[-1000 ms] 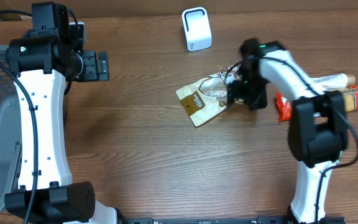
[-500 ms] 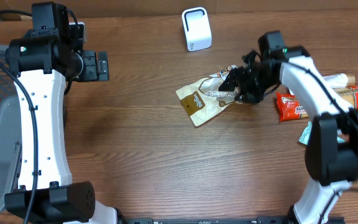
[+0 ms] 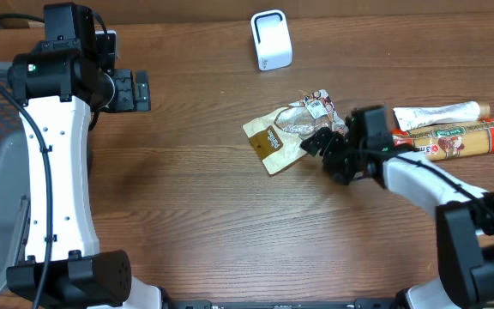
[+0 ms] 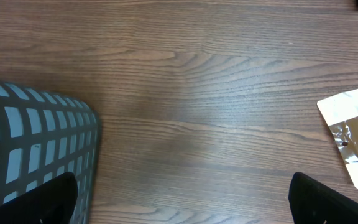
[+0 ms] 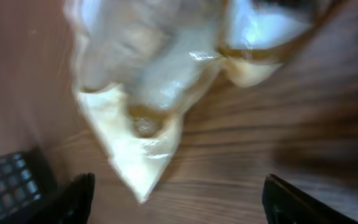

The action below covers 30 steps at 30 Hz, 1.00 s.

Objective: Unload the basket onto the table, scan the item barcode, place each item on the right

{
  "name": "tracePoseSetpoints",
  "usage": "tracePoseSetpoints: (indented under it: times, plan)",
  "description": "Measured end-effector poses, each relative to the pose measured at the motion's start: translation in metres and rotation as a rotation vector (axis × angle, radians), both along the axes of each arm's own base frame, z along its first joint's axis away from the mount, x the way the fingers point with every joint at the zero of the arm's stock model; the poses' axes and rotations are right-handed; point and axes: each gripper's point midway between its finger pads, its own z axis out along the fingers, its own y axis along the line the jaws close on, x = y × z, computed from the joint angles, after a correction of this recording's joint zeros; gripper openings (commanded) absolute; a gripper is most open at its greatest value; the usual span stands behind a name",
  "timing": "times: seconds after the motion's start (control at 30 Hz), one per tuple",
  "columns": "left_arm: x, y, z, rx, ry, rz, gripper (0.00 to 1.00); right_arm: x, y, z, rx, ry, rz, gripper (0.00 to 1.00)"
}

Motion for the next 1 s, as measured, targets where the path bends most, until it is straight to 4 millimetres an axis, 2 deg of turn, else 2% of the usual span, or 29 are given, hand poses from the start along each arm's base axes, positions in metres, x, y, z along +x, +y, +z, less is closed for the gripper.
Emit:
tracePoseSetpoints:
  times: [0.27,0.4,0.5,0.6,0.7,0.9,1.0]
  plan:
    - [0.000,0.000,0.000,0.000,0.000,0.000,0.99,0.016,0.025,-0.002,0.008,-0.056,-0.094,0.99]
    - [0.000,0.000,0.000,0.000,0.000,0.000,1.00,0.030,0.038,-0.002,0.043,-0.084,-0.134,0.98]
    - [0.000,0.000,0.000,0.000,0.000,0.000,1.00,0.043,0.047,-0.003,0.079,-0.126,-0.148,0.93]
    - [0.000,0.000,0.000,0.000,0.000,0.000,1.00,0.057,0.052,-0.004,0.111,-0.169,-0.158,0.81]
    - [0.000,0.000,0.000,0.000,0.000,0.000,1.00,0.063,0.054,-0.011,0.122,-0.180,-0.164,0.64]
    - [0.000,0.000,0.000,0.000,0.000,0.000,0.99,0.061,0.052,-0.023,0.098,-0.157,-0.164,0.26]
    - [0.000,0.000,0.000,0.000,0.000,0.000,1.00,0.059,0.053,-0.027,0.090,-0.168,-0.127,0.16]
